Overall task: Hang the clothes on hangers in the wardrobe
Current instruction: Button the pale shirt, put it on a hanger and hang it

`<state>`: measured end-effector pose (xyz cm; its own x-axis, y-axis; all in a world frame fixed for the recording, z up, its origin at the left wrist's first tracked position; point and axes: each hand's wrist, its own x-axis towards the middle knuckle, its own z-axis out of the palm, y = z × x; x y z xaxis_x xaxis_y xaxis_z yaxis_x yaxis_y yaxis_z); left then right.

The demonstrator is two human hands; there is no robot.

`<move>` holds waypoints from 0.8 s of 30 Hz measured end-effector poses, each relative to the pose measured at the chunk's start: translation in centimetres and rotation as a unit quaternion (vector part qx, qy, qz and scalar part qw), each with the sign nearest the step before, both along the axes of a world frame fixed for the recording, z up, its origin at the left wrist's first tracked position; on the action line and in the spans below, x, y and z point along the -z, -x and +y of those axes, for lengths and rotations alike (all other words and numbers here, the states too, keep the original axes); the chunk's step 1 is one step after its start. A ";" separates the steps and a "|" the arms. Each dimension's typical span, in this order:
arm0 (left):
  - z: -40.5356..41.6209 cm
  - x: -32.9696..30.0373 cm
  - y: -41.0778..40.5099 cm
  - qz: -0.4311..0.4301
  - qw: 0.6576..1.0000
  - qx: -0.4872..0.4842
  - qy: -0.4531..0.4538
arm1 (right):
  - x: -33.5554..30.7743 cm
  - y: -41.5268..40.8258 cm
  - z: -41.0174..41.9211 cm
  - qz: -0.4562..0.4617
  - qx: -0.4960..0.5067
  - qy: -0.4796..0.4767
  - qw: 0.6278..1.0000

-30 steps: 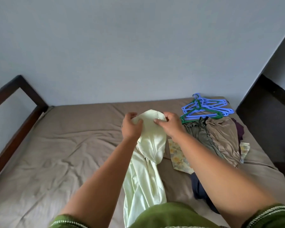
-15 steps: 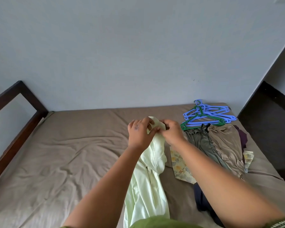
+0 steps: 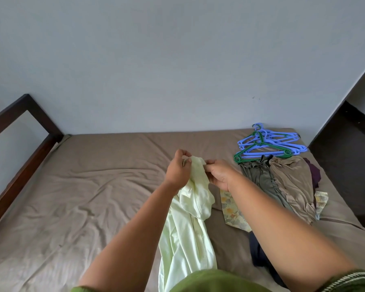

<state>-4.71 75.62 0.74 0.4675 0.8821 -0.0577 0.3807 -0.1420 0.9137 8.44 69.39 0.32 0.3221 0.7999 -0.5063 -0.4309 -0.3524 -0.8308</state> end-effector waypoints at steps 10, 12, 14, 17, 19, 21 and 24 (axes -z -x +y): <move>0.8 0.1 2.5 0.085 0.983 0.068 -0.144 | 0.0 -1.3 0.3 -0.152 0.061 0.053 0.985; 1.0 0.3 2.8 0.142 0.964 0.021 -0.222 | -0.5 -1.3 0.2 -0.134 0.016 0.065 0.989; 0.8 0.3 2.5 0.187 0.949 -0.019 -0.252 | -1.0 -0.9 0.2 -0.109 -0.038 0.090 0.989; 0.3 0.5 1.9 0.227 0.952 -0.036 -0.200 | -1.3 0.1 0.4 -0.061 -0.083 0.116 0.988; 0.1 0.6 1.6 0.209 0.971 -0.043 -0.111 | -1.3 0.8 0.5 -0.013 -0.087 0.119 0.989; 0.2 0.8 1.4 0.111 0.992 -0.054 0.021 | -0.9 1.2 0.7 0.031 -0.036 0.102 0.994; 0.1 0.5 1.6 -0.014 0.981 -0.051 0.189 | 0.3 1.4 1.1 0.068 0.073 0.067 0.993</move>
<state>-6.34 75.73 0.23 0.3847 0.8426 -0.3768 0.3488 0.2453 0.9045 7.02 70.46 -0.01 0.3509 0.6717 -0.6524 -0.5906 -0.3819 -0.7109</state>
